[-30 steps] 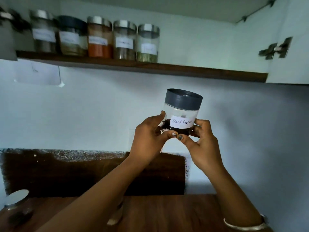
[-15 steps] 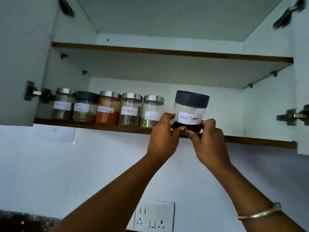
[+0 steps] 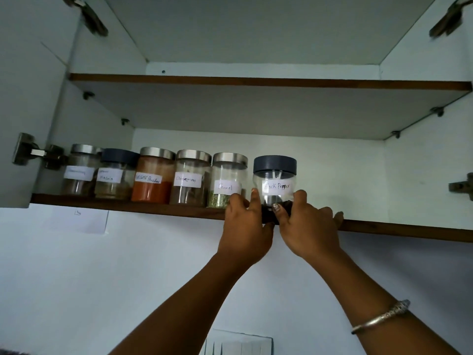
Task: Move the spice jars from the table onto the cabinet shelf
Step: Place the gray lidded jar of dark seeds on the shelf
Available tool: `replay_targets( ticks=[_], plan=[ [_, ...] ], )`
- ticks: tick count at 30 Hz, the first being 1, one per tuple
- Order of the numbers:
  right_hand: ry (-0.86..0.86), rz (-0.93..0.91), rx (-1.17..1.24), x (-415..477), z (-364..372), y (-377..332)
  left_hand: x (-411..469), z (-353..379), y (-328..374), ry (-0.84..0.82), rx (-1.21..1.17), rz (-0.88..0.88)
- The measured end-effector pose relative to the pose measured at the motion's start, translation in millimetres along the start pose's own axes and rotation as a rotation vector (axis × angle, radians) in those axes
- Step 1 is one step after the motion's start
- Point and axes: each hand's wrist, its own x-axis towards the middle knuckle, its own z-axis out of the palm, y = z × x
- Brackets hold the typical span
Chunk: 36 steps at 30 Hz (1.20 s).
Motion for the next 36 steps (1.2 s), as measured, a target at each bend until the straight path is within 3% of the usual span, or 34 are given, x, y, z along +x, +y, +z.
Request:
replay_targets(
  ticks=[6,15,28,36],
  plan=[
    [0.034,-0.003,-0.125,-2.1,13.0,-6.2,6.9,4.1,5.6,-0.006,0.138,-0.066],
    [0.008,0.002,-0.172,-0.5,16.7,-4.2,4.6,5.5,2.6,-0.019,0.153,-0.036],
    [-0.003,-0.066,-0.105,-12.5,18.8,5.3,0.7,-10.2,-2.3,-0.213,0.218,0.011],
    [-0.069,-0.183,-0.08,-74.9,45.9,-15.9,-46.7,-16.6,-17.8,-0.383,0.288,0.095]
  ],
)
